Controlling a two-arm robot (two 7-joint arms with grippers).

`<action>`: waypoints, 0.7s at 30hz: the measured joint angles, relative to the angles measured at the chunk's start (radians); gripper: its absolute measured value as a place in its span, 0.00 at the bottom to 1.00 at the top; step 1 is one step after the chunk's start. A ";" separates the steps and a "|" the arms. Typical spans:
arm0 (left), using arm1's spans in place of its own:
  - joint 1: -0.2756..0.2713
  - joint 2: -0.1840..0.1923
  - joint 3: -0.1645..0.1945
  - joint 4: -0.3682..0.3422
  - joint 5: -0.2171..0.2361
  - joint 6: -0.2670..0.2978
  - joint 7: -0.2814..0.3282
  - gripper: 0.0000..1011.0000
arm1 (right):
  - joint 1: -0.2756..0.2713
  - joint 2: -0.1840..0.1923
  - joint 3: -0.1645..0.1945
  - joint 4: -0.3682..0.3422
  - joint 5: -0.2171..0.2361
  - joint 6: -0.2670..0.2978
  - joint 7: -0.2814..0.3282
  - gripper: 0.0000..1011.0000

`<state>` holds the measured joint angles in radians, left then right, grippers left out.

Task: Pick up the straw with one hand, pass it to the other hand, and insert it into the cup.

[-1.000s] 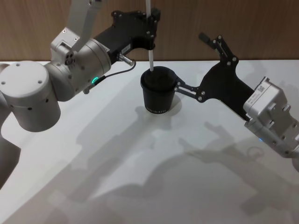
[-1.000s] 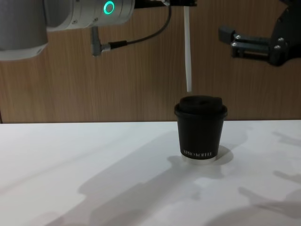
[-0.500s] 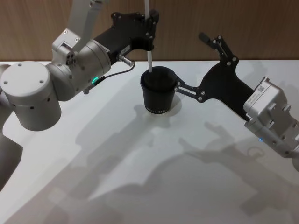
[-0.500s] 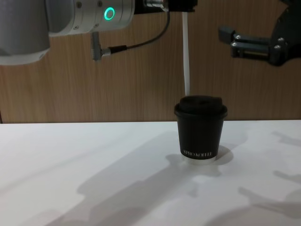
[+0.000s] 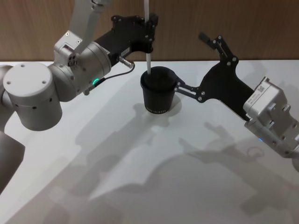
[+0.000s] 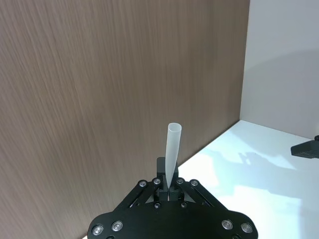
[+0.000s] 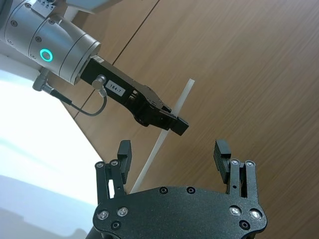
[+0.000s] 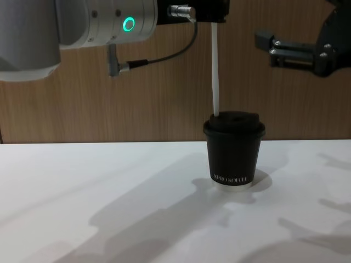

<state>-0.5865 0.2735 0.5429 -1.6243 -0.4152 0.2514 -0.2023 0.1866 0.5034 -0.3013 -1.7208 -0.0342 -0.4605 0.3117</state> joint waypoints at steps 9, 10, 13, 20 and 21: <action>0.004 -0.011 -0.003 0.012 0.004 -0.006 -0.007 0.00 | 0.000 0.000 0.000 0.000 0.000 0.000 0.000 0.99; 0.005 -0.012 -0.003 0.013 0.005 -0.006 -0.007 0.00 | 0.000 0.000 0.000 0.000 0.000 0.000 0.000 0.99; 0.006 -0.016 -0.005 0.015 0.006 -0.006 -0.007 0.00 | 0.000 0.000 0.000 0.000 0.000 0.000 0.000 0.99; 0.009 -0.024 -0.005 0.016 0.014 -0.002 -0.006 0.00 | 0.000 0.000 0.000 0.000 0.000 0.000 0.000 0.99; 0.009 -0.025 -0.005 0.017 0.016 -0.001 -0.006 0.00 | 0.000 0.000 0.000 0.000 0.000 0.000 0.000 0.99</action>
<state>-0.5771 0.2482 0.5380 -1.6077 -0.3996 0.2501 -0.2083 0.1866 0.5033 -0.3013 -1.7209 -0.0342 -0.4605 0.3117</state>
